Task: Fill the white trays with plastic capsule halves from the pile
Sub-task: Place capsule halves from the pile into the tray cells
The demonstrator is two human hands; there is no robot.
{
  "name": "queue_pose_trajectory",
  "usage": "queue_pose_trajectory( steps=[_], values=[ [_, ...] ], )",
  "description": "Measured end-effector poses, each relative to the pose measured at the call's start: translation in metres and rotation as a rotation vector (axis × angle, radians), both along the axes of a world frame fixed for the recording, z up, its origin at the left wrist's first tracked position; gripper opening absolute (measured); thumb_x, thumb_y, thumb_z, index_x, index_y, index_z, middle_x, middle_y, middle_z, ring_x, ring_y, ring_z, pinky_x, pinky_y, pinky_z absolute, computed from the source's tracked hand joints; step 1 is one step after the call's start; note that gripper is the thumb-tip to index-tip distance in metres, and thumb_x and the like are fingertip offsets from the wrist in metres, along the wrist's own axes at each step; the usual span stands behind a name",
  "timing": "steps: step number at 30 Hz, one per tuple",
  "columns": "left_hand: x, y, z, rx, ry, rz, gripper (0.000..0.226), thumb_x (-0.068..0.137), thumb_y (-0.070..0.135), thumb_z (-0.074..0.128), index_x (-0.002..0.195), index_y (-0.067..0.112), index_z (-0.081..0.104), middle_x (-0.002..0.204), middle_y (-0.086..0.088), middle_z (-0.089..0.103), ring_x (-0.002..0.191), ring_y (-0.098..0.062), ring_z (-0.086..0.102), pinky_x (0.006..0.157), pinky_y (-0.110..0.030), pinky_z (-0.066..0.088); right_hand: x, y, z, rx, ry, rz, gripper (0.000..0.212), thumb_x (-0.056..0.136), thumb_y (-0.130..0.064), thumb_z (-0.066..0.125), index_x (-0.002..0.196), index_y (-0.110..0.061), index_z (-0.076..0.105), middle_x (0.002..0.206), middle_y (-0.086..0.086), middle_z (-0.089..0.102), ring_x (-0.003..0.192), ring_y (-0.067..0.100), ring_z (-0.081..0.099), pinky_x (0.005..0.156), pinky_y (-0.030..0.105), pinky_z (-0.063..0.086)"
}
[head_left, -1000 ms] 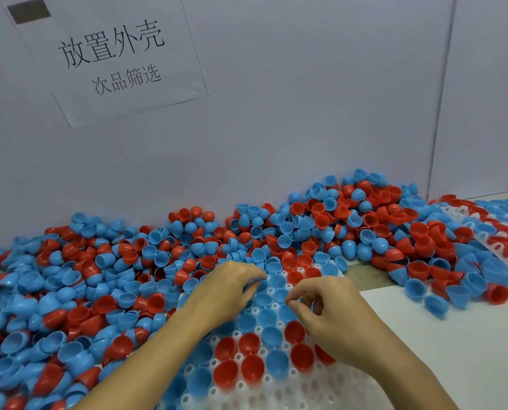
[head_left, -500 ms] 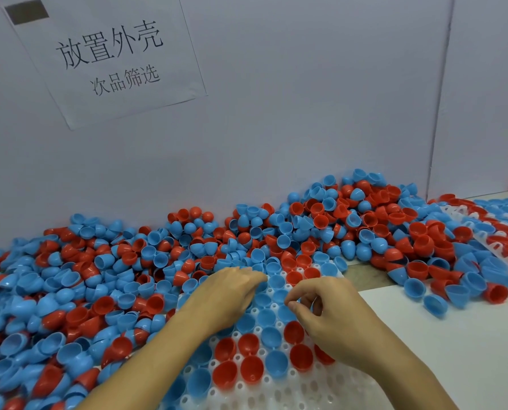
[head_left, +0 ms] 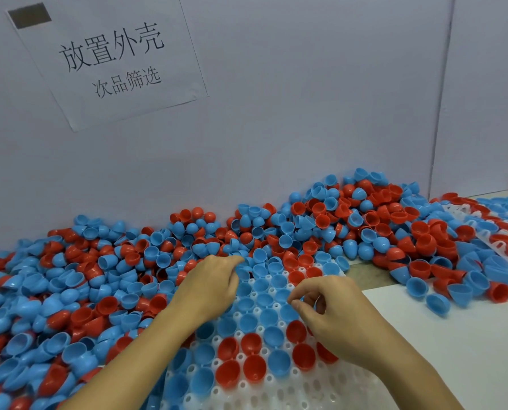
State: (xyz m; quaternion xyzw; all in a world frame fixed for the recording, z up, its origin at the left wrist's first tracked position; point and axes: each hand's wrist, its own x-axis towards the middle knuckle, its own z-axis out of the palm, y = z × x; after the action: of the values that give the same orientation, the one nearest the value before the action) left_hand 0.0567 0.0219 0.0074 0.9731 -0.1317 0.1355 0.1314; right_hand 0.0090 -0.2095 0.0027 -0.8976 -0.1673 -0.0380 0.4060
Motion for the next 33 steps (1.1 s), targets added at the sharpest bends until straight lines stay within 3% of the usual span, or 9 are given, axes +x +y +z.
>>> queue_pose_trajectory(
  steps=[3, 10, 15, 17, 20, 24, 27, 30, 33],
  values=[
    [-0.004, 0.005, -0.001, 0.085, 0.079, -0.006, 0.031, 0.098, 0.010, 0.042, 0.114, 0.014, 0.067, 0.083, 0.003, 0.066, 0.074, -0.012, 0.061, 0.077, -0.039, 0.056, 0.000, 0.000, 0.001, -0.003, 0.004, -0.002, 0.012, 0.096, -0.027, 0.063, 0.097, -0.031, 0.074, 0.073, -0.015, 0.065, 0.076, -0.014, 0.057, 0.056, 0.009, 0.045],
    [-0.003, 0.008, -0.007, 0.164, 0.072, -0.007, 0.030, 0.101, 0.019, 0.040, 0.116, 0.018, 0.066, 0.104, 0.006, 0.067, 0.093, -0.013, 0.062, 0.088, -0.038, 0.054, -0.001, 0.001, 0.003, -0.015, -0.001, -0.003, 0.012, 0.096, -0.027, 0.063, 0.098, -0.032, 0.074, 0.075, -0.016, 0.064, 0.079, -0.018, 0.054, 0.058, 0.008, 0.044],
    [0.001, 0.004, -0.002, 0.017, -0.005, 0.062, 0.022, 0.099, 0.017, 0.048, 0.097, 0.013, 0.070, 0.071, 0.005, 0.063, 0.064, -0.012, 0.058, 0.072, -0.040, 0.057, -0.001, 0.001, 0.003, -0.012, -0.002, -0.004, 0.013, 0.096, -0.026, 0.062, 0.099, -0.031, 0.074, 0.075, -0.016, 0.063, 0.079, -0.019, 0.054, 0.058, 0.006, 0.044],
    [0.011, -0.002, 0.003, -0.110, -0.051, 0.116, 0.024, 0.100, 0.019, 0.053, 0.114, 0.013, 0.072, 0.090, 0.002, 0.072, 0.075, -0.010, 0.064, 0.079, -0.035, 0.058, -0.001, 0.000, 0.003, -0.010, -0.006, -0.002, 0.013, 0.096, -0.027, 0.062, 0.099, -0.031, 0.074, 0.076, -0.016, 0.063, 0.081, -0.020, 0.053, 0.059, 0.006, 0.044],
    [0.038, -0.014, 0.010, -0.221, 0.014, 0.195, 0.023, 0.100, 0.024, 0.059, 0.113, 0.009, 0.071, 0.110, -0.004, 0.072, 0.091, -0.013, 0.064, 0.082, -0.029, 0.055, -0.001, 0.000, 0.003, -0.007, -0.010, -0.007, 0.013, 0.096, -0.027, 0.062, 0.099, -0.031, 0.074, 0.075, -0.016, 0.062, 0.081, -0.020, 0.053, 0.059, 0.007, 0.044],
    [0.074, -0.030, 0.019, -0.208, 0.209, 0.219, 0.024, 0.095, 0.027, 0.069, 0.085, 0.005, 0.071, 0.089, -0.009, 0.068, 0.080, -0.017, 0.061, 0.079, -0.037, 0.058, 0.000, -0.002, 0.002, 0.010, -0.010, -0.019, 0.013, 0.096, -0.029, 0.061, 0.095, -0.032, 0.074, 0.075, -0.017, 0.062, 0.078, -0.016, 0.055, 0.058, 0.009, 0.044],
    [0.090, -0.038, 0.022, -0.126, 0.320, 0.218, 0.016, 0.090, 0.015, 0.073, 0.087, 0.000, 0.074, 0.093, -0.010, 0.072, 0.084, -0.019, 0.067, 0.071, -0.031, 0.056, 0.002, -0.007, 0.002, 0.026, -0.015, -0.074, 0.012, 0.094, -0.029, 0.063, 0.091, -0.033, 0.073, 0.073, -0.016, 0.062, 0.076, -0.013, 0.055, 0.057, 0.011, 0.044],
    [0.100, -0.040, 0.022, -0.119, 0.264, 0.276, 0.009, 0.088, 0.002, 0.069, 0.085, -0.005, 0.072, 0.092, -0.016, 0.071, 0.075, -0.021, 0.060, 0.073, -0.041, 0.058, 0.007, -0.020, 0.003, 0.036, -0.041, -0.241, 0.012, 0.092, -0.026, 0.064, 0.091, -0.034, 0.071, 0.080, -0.017, 0.063, 0.073, -0.004, 0.059, 0.057, 0.016, 0.046],
    [0.103, -0.035, 0.020, -0.161, 0.194, 0.364, 0.007, 0.087, 0.001, 0.067, 0.087, -0.006, 0.069, 0.088, -0.018, 0.068, 0.071, -0.021, 0.055, 0.068, -0.042, 0.057, 0.009, -0.036, 0.002, -0.001, -0.007, -0.410, 0.020, 0.093, -0.020, 0.058, 0.109, -0.029, 0.065, 0.102, -0.010, 0.063, 0.086, 0.005, 0.059, 0.077, 0.028, 0.052]
  ],
)
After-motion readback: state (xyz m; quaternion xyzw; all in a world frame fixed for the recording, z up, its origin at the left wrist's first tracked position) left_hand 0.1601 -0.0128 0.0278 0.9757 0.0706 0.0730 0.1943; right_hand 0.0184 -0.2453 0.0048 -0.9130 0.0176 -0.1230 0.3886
